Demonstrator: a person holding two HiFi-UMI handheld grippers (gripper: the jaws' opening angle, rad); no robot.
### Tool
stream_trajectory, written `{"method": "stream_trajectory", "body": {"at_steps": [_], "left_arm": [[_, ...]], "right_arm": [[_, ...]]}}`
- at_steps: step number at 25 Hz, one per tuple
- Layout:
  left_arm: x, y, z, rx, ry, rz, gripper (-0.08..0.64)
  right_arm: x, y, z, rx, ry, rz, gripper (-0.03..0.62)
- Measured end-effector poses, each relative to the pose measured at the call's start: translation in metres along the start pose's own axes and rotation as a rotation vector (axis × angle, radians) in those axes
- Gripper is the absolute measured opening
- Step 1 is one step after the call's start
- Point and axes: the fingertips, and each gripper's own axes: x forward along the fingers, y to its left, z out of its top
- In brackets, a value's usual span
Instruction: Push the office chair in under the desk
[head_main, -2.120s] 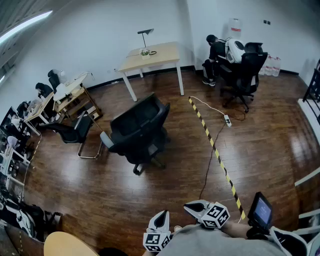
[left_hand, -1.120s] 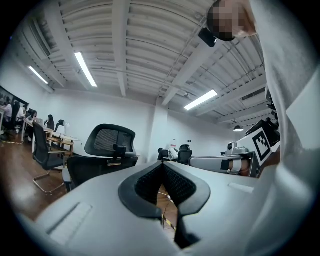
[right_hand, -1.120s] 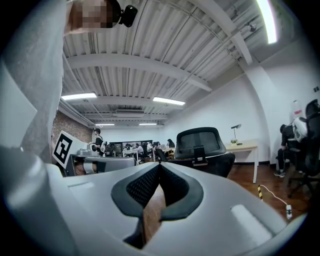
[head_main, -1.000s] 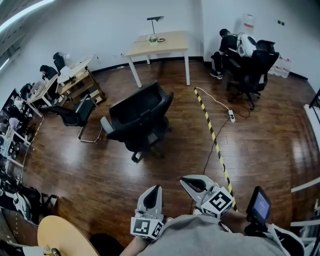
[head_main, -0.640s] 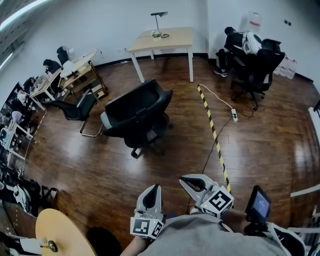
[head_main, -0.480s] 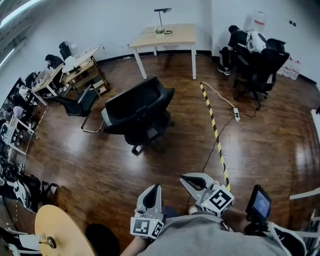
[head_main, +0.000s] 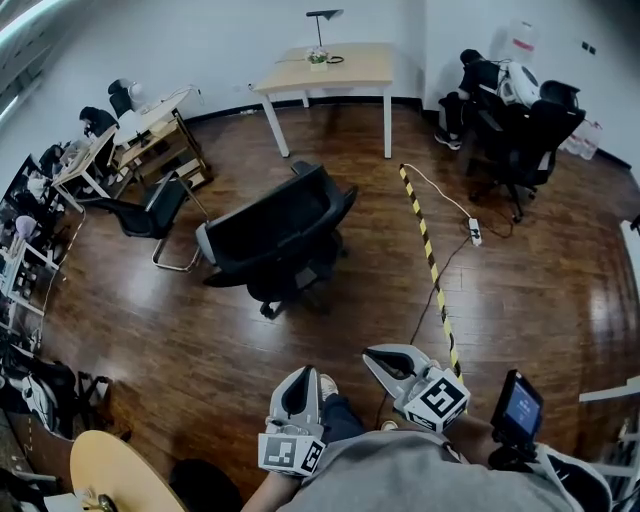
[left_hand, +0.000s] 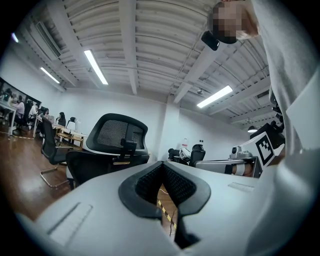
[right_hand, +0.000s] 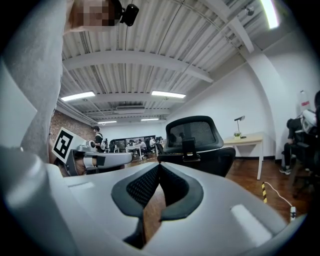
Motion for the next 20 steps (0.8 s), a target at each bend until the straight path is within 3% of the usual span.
{"method": "stream_trajectory", "body": {"at_steps": [12,20], "left_arm": [[0.087,0.133,0.030,-0.006,0.007,-0.051,0.000],[0.115,0.179,0.040,-0.012,0.011,-0.054,0.000]], "right_arm": [[0.130,-0.072,0.032,0.002,-0.010,-0.125,0.006],[0.171,-0.104,0.044,-0.004,-0.012,-0.180,0.006]]}}
